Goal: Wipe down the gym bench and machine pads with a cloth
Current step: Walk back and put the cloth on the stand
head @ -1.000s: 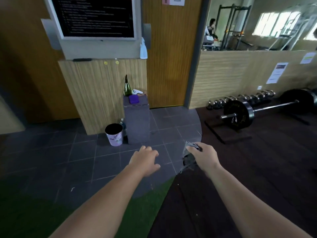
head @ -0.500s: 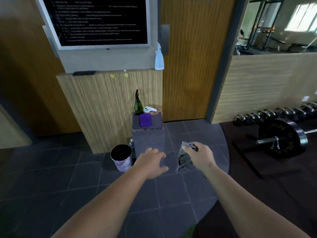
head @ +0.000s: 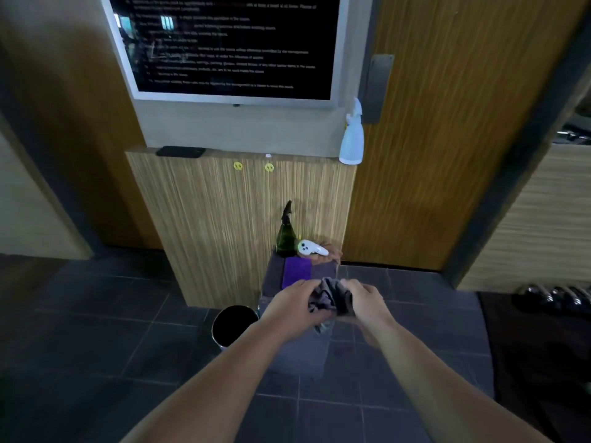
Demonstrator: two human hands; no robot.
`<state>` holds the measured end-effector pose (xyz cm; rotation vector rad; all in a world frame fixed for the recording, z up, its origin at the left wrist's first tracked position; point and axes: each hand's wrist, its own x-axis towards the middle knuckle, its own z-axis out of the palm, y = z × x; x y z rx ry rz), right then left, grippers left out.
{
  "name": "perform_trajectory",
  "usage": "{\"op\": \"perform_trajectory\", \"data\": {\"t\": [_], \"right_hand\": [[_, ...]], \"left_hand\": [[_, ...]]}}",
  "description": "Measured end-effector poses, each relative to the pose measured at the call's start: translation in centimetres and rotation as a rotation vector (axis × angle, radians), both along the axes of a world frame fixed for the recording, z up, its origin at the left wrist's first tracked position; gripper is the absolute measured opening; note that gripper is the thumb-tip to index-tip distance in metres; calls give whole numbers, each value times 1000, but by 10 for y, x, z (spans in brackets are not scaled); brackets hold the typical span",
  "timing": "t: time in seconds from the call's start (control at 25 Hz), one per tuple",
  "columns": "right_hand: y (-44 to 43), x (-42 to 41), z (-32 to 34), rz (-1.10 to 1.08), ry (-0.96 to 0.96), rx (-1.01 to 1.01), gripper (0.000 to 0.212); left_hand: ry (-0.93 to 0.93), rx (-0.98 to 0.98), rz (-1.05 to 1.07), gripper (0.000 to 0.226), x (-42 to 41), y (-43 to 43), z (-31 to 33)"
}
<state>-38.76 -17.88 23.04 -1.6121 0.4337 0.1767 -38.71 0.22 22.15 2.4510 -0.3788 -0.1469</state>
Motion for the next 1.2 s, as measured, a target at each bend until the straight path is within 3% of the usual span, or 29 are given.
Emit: {"op": "perform_trajectory", "data": {"t": [0.12,0.2,0.36,0.44,0.52,0.64,0.72,0.8,1.0,1.2], "right_hand": [[7,79,-12,61,-27,22,25],[6,126,-25,79,-76,16,21],[4,207,-39,31,-123,-208,11],[8,238,-36,52,-165,-341,20],[14,262,-34,148,-214,-328,36],[27,293,-26,374,-241,-361,35],[30,314,-27,355,-257,-380,23],[26,333,-31,294,-243,-277,10],[2,360,-40,185,-117,73,19],[-11,368,-53,206,49,188,24]], "left_hand": [[18,-79,71,26,80,10,-5],[68,-149,144,14,133,21,-13],[180,-293,186,24,241,36,-27],[233,-363,177,28,285,37,-29],[284,-422,176,29,318,34,-27],[383,-579,199,25,351,26,-23],[391,-631,225,24,364,23,-21],[457,-704,223,28,372,22,-22],[675,-820,286,29,380,28,-32],[756,-818,333,37,382,24,-55]]}}
